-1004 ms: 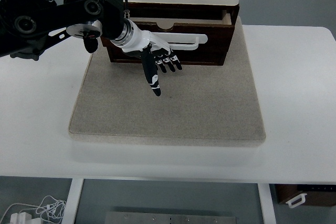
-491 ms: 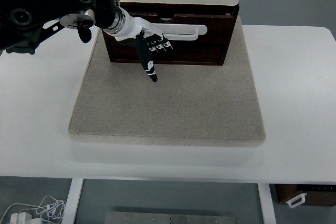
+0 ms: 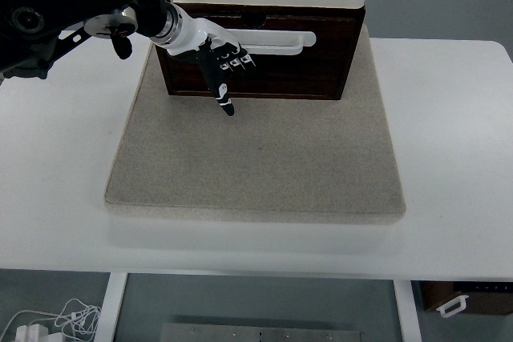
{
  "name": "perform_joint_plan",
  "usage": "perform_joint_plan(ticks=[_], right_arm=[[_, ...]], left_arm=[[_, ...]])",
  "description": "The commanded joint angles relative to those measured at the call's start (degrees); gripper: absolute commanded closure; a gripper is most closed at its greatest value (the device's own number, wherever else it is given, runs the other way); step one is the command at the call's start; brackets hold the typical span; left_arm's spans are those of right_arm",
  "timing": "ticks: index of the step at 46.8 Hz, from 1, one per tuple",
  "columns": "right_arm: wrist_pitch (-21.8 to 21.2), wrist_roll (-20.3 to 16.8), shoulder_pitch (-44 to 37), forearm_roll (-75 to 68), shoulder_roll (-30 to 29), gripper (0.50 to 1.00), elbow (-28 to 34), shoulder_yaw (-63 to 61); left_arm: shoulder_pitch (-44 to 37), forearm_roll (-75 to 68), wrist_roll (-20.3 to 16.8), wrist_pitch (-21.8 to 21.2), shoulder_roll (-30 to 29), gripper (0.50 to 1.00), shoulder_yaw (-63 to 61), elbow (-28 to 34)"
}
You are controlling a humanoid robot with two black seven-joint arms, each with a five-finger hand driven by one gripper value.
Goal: Close drawer under combined cabinet
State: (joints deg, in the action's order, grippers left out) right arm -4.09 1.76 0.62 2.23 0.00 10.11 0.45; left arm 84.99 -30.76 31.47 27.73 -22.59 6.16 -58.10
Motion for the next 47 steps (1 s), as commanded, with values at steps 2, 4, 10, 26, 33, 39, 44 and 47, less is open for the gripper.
perform_joint_plan(ticks=[2,4,10,26,33,39,44,47], right_arm=[[0.05,0.00,0.00,-0.03,0.00,0.548,0.00,-0.01],[-0.04,0.00,0.00,0.06,0.00,0.548,0.00,-0.01],[0.05,0.00,0.00,0.06,0.00,0.548,0.00,-0.01],[-0.04,0.00,0.00,-0.03,0.00,0.548,0.00,-0.01],[-0.04,0.00,0.00,0.06,0.00,0.548,0.00,-0.01],[-0.04,0.00,0.00,-0.03,0.00,0.548,0.00,-0.01],[-0.04,0.00,0.00,0.06,0.00,0.548,0.00,0.08],[0.05,0.00,0.00,-0.03,0.00,0.548,0.00,-0.01]], left_arm=[[0.00,0.09,-0.09,-0.13,0.00,0.504,0.08,0.53],[0.00,0.09,-0.09,-0.13,0.00,0.504,0.17,0.71],[0.00,0.09,-0.09,-0.13,-0.09,0.504,0.87,0.80],[0.00,0.26,-0.09,0.05,0.08,0.504,3.77,-0.34],[-0.18,0.88,-1.06,1.98,0.26,0.504,5.97,-2.19],[-0.26,1.23,-1.41,2.95,0.26,0.504,9.13,-4.30],[-1.23,2.46,-2.55,4.53,0.35,0.504,12.90,-4.74],[-1.41,3.16,-3.08,5.41,0.26,0.501,15.45,-5.27]])
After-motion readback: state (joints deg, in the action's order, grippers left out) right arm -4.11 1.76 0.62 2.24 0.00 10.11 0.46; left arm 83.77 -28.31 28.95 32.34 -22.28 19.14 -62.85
